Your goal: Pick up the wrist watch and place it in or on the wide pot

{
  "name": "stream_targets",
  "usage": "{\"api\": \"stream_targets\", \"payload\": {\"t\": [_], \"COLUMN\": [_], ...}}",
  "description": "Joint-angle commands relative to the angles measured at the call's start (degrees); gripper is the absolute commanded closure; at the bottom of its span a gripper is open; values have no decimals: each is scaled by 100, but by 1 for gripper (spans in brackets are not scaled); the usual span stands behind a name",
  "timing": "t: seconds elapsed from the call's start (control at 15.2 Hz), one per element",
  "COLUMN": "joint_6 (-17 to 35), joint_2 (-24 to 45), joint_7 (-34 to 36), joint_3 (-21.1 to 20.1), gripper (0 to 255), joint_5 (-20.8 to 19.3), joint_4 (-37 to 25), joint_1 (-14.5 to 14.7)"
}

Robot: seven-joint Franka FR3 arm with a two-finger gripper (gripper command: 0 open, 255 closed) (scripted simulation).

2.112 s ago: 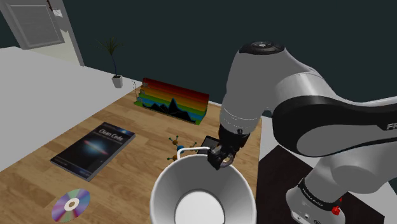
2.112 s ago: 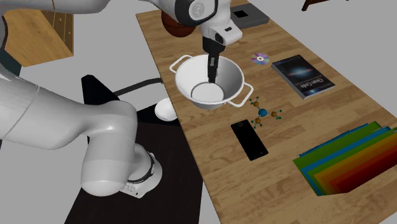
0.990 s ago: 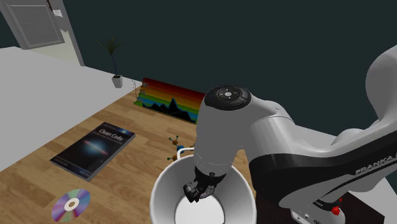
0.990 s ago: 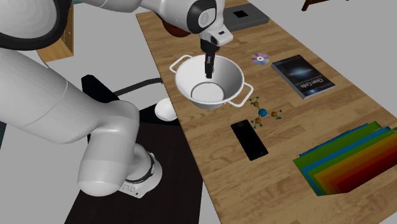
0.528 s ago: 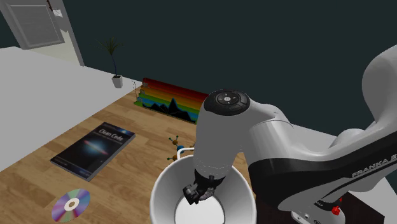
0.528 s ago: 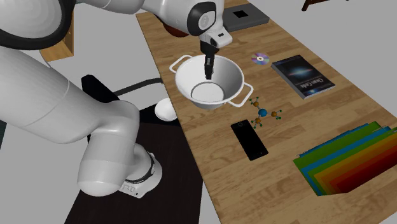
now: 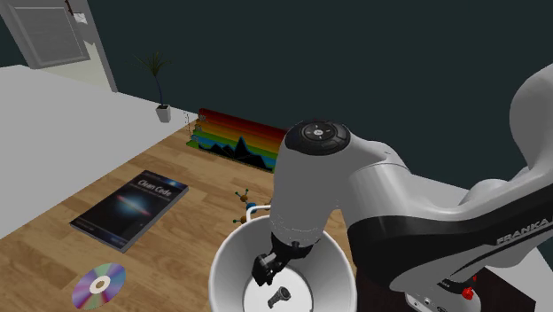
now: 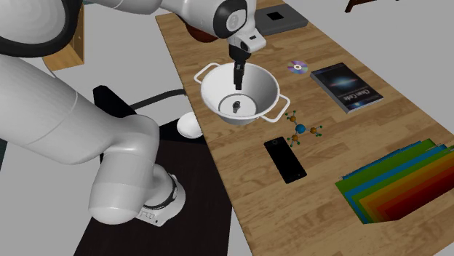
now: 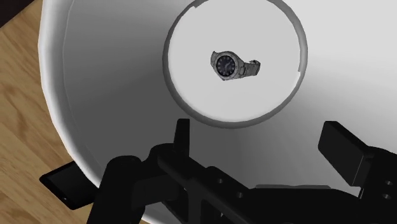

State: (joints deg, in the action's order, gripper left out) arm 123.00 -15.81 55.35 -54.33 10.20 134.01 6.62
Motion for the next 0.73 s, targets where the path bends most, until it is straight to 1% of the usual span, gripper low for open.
{"api": "stream_targets", "payload": {"t": [0.0,0.13,0.66], "joint_6": [-313,-686,-685], "joint_2": [-160,-329,-327], "joint_7": [-77,-152,-151], "joint_3": [112,246,246], "gripper": [0,0,0], "joint_5": [90,167,166], "joint_4": [-182,-417,-417], "joint_1": [61,121,121]}}
